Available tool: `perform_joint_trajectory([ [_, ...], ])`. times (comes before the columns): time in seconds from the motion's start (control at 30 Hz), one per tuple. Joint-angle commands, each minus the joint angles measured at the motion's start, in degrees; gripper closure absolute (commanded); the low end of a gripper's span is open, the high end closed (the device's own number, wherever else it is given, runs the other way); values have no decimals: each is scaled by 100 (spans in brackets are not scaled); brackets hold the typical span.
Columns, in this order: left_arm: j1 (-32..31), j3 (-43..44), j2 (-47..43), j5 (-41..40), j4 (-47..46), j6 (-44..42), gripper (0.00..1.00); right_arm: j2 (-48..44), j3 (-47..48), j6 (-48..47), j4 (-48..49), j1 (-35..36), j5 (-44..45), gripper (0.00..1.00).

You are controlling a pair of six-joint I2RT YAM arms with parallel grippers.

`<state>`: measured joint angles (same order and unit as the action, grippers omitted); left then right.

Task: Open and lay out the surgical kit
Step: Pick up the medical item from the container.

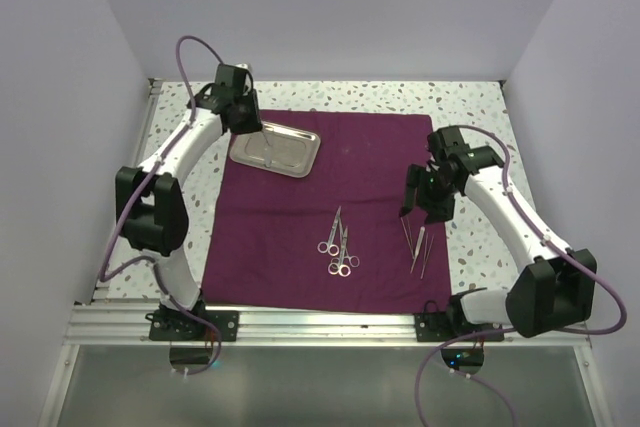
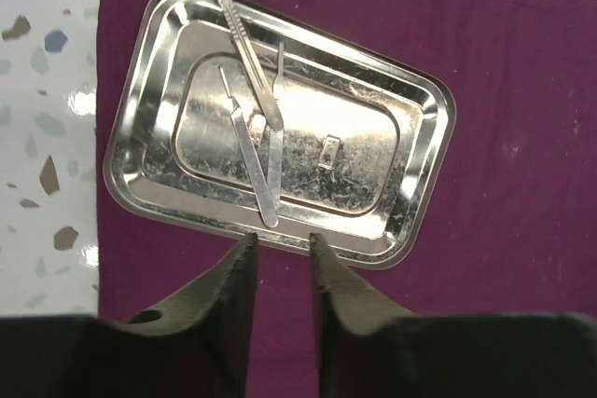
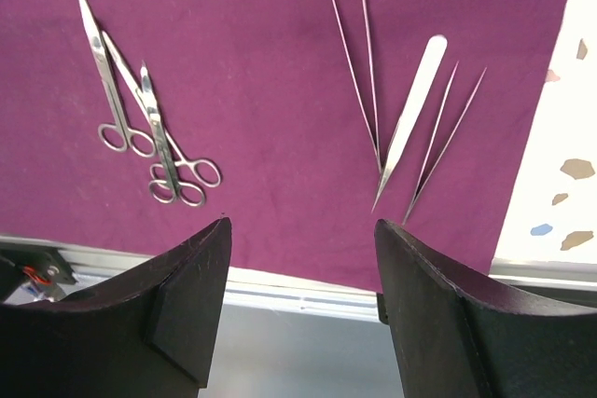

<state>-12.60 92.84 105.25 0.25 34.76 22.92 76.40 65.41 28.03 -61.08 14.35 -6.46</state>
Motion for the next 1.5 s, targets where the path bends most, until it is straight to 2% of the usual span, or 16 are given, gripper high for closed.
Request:
perform_joint_trajectory([
  [0.0,12,-222,38,-473,-374,99,65,-248,-186,-17,140,-11,-321,34],
  [0.07,12,-56,301,-700,-374,151,53,-388,-265,-8,88,-11,-312,34],
  [0.2,12,383,899,-1027,-365,187,46,-635,-230,10,-132,-11,-32,33],
  [0.53,12,1869,2481,-1299,-260,336,48,-952,-177,203,-677,-11,391,33],
  [0.93,21,3327,3598,-1404,188,222,48,-785,-107,466,-783,-20,637,33],
  [1.2,38,2969,3538,-1414,31,240,53,-469,-72,501,-581,-11,637,33],
  [1.47,47,2871,3686,-1431,-5,134,63,-135,86,379,-431,-20,637,33],
])
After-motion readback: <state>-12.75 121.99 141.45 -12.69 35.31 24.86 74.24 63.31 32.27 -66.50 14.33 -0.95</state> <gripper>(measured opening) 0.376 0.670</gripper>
